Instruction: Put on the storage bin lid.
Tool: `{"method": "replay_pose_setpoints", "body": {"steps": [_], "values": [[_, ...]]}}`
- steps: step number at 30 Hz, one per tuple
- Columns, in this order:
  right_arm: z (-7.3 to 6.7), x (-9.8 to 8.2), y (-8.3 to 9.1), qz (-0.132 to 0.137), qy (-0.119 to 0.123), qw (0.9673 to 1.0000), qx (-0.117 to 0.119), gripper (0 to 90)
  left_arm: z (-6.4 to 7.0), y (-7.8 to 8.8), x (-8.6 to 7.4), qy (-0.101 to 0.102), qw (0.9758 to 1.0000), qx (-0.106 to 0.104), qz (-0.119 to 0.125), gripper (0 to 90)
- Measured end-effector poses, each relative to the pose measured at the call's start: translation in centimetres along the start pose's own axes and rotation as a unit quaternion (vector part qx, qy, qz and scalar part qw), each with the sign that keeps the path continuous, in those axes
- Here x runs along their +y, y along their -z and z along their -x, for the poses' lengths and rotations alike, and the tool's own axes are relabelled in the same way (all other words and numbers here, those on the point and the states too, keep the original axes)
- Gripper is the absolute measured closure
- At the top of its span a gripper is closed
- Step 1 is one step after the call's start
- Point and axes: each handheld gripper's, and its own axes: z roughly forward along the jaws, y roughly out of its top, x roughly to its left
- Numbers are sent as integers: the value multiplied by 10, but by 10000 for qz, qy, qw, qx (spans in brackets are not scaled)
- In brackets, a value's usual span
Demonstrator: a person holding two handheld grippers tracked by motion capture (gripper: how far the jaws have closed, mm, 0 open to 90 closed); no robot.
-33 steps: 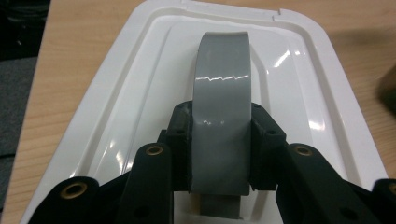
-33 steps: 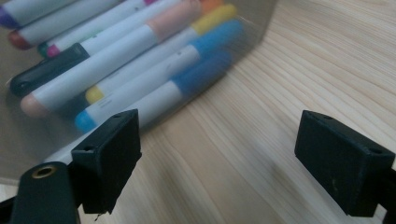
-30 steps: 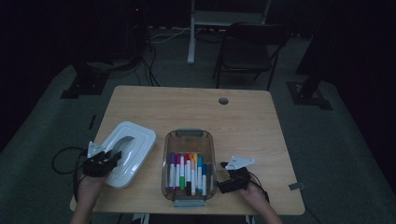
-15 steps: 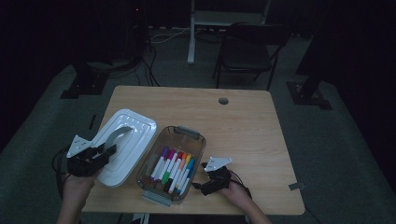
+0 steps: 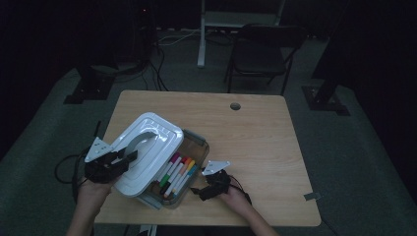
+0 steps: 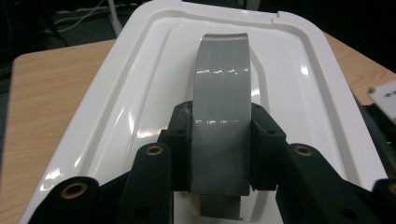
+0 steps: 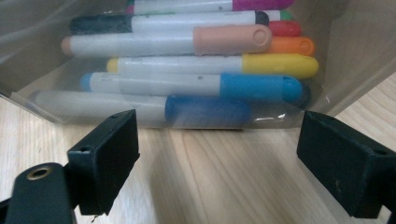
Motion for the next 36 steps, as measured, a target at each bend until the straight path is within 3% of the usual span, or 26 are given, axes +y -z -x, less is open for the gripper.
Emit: {"method": "replay_pose_setpoints", "body": {"steps": [5,12,16,22,27,29,36], "values": [[-4,9,-10,18,-108,9999,-84,126,7,-9,2,-21,9999,-79,-58,680],[-9,19,-19,36,-46,10000,-67,126,15,-23,2,-5,9997,-156,-210,680],[-7,17,-11,132,40,9998,-163,126,22,-32,1,-1,9994,-201,-278,680],[2,6,6,179,-100,9993,-328,127,31,-44,-2,9,9990,-209,-393,680],[8,-4,16,180,-205,9988,-398,127,35,-53,-6,-46,9988,-20,-492,680],[10,-8,18,192,-284,9986,-409,127,34,-53,-6,58,9989,-59,-457,680],[13,-11,19,160,-329,9986,-392,126,41,-51,-11,132,9988,-87,-453,679]]}}
